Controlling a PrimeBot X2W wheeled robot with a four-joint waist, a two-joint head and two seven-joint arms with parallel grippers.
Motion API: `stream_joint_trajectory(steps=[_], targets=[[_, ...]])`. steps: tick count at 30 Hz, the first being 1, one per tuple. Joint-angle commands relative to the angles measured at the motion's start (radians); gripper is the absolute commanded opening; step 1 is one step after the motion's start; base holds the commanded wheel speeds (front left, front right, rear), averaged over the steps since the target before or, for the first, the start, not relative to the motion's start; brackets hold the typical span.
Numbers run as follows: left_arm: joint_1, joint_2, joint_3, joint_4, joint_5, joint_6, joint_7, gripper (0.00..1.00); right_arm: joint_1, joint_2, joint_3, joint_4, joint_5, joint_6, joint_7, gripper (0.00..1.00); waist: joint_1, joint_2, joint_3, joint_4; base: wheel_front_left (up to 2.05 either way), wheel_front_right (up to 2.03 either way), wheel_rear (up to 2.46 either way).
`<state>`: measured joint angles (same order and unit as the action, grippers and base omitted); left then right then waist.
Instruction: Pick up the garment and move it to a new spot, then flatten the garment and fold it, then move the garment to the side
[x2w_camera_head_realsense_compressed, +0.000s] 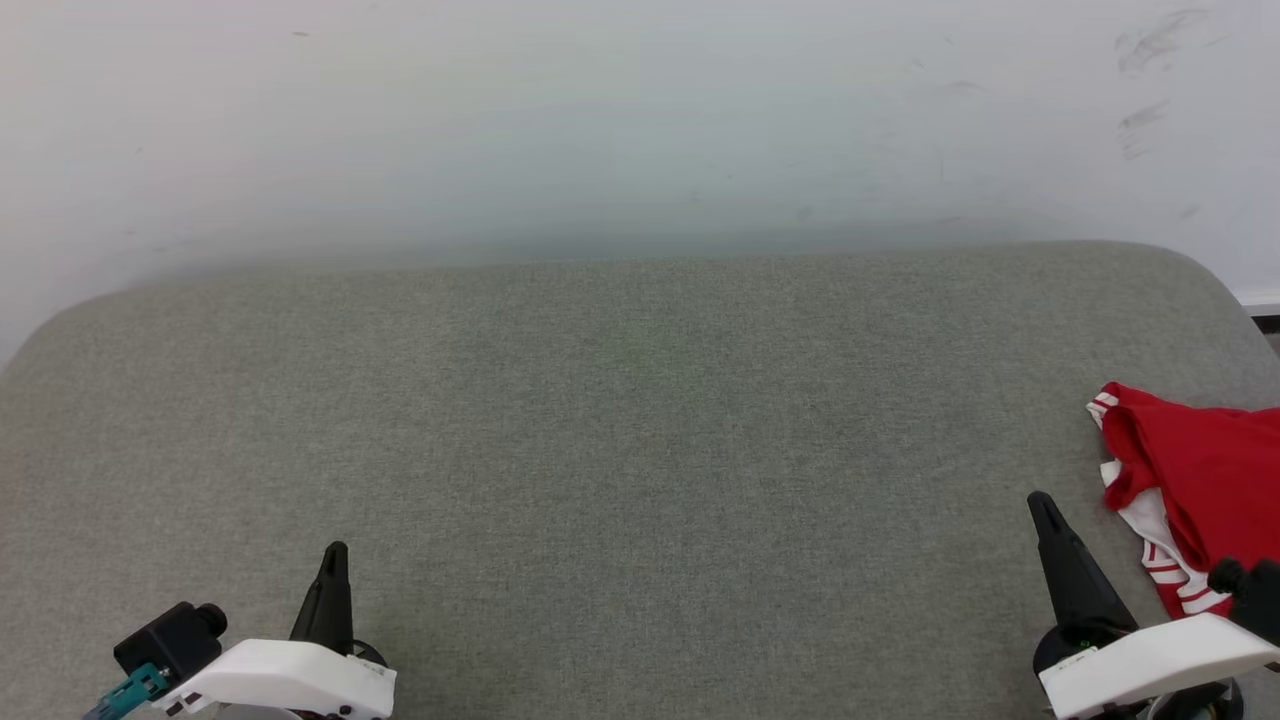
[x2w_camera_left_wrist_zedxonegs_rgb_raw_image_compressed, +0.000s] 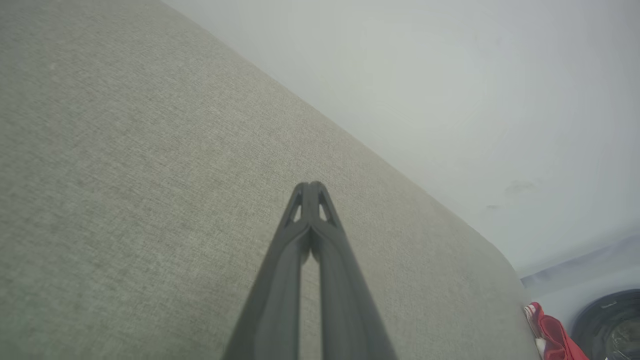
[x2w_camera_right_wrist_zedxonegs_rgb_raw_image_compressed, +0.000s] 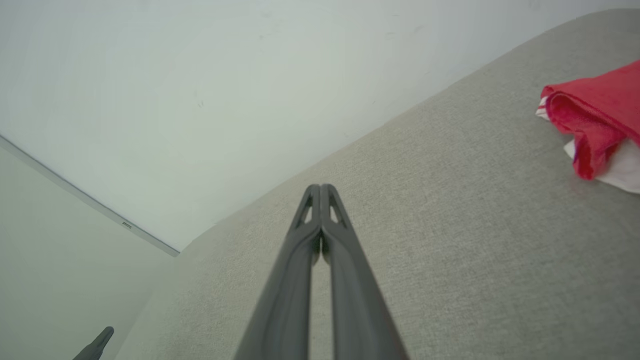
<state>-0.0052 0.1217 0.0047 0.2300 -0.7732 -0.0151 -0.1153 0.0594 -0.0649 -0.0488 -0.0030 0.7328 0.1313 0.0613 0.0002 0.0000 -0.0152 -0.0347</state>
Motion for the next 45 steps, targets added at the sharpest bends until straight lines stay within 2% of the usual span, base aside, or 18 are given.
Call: stream_joint_trajectory(steps=[1, 12, 17, 45], targets=[[-0.028, 0.004, 0.007, -0.009, -0.028, -0.007, 0.006, 0.00, -0.027, -0.010, 0.000, -0.004, 0.034, 0.000, -0.003, 0.00, -0.0001, 0.0000, 0.000, 0.000, 0.00, 0.00, 0.00], [-0.042, -0.010, 0.026, -0.005, -0.166, -0.026, 0.045, 0.00, -0.053, -0.012, -0.003, 0.038, 0.185, 0.000, 0.000, 0.00, -0.0001, 0.0000, 0.002, 0.005, 0.00, 0.00, 0.00], [-0.054, -0.019, 0.038, -0.002, -0.267, -0.040, 0.073, 0.00, -0.072, -0.013, -0.006, 0.070, 0.295, 0.000, 0.003, 0.00, -0.0001, 0.0000, 0.004, 0.008, 0.00, 0.00, 0.00], [-0.080, -0.045, 0.073, 0.006, -0.535, -0.077, 0.148, 0.00, -0.118, -0.012, -0.019, 0.153, 0.582, -0.001, 0.015, 0.00, -0.0001, 0.0000, 0.010, 0.018, 0.00, 0.00, 0.00]])
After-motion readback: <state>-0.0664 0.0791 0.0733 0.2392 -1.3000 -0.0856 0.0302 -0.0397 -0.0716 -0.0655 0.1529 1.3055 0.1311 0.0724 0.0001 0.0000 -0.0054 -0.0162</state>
